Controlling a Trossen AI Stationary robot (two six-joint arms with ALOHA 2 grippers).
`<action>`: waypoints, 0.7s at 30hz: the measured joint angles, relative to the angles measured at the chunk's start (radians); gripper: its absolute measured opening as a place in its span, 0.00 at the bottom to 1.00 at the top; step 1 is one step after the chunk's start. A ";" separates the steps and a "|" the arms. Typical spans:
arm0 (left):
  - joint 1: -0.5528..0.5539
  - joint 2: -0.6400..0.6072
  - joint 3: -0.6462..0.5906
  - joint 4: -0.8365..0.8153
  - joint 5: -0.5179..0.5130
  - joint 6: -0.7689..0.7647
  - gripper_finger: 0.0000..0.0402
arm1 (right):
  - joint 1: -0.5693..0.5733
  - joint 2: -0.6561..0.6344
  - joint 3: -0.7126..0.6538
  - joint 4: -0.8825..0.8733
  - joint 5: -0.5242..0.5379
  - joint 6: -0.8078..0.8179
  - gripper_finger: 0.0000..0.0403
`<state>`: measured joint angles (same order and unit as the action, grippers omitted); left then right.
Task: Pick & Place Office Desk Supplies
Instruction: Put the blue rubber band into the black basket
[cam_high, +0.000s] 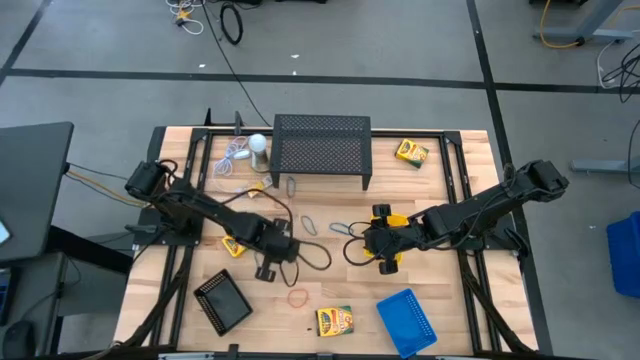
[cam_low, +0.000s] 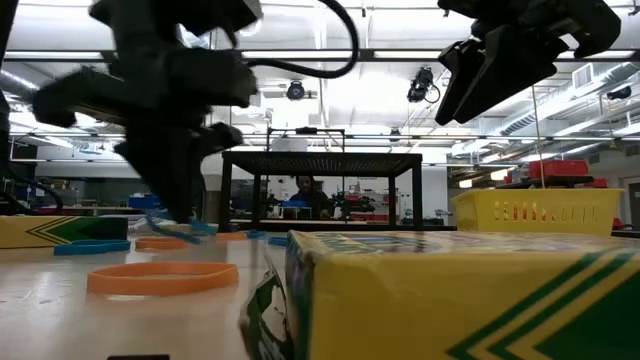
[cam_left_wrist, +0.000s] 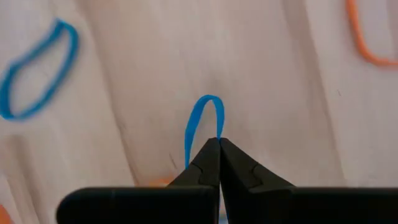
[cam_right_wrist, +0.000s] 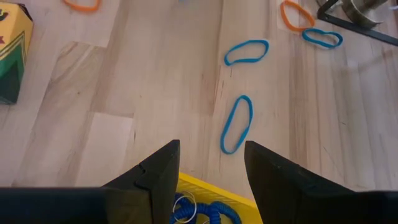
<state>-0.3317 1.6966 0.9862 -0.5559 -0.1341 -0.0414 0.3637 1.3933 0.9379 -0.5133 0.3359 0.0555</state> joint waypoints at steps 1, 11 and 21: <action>-0.018 0.000 0.009 -0.029 -0.002 -0.017 0.00 | 0.000 0.000 0.000 0.000 0.000 0.000 0.47; -0.198 -0.002 0.181 -0.356 -0.030 -0.200 0.00 | 0.000 0.000 0.000 0.003 -0.003 -0.010 0.47; -0.371 -0.084 0.206 -0.448 0.063 -0.418 0.00 | 0.000 0.000 0.000 0.047 -0.060 -0.013 0.47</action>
<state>-0.7032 1.6125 1.1917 -1.0039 -0.0708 -0.4596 0.3637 1.3933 0.9379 -0.4666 0.2759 0.0422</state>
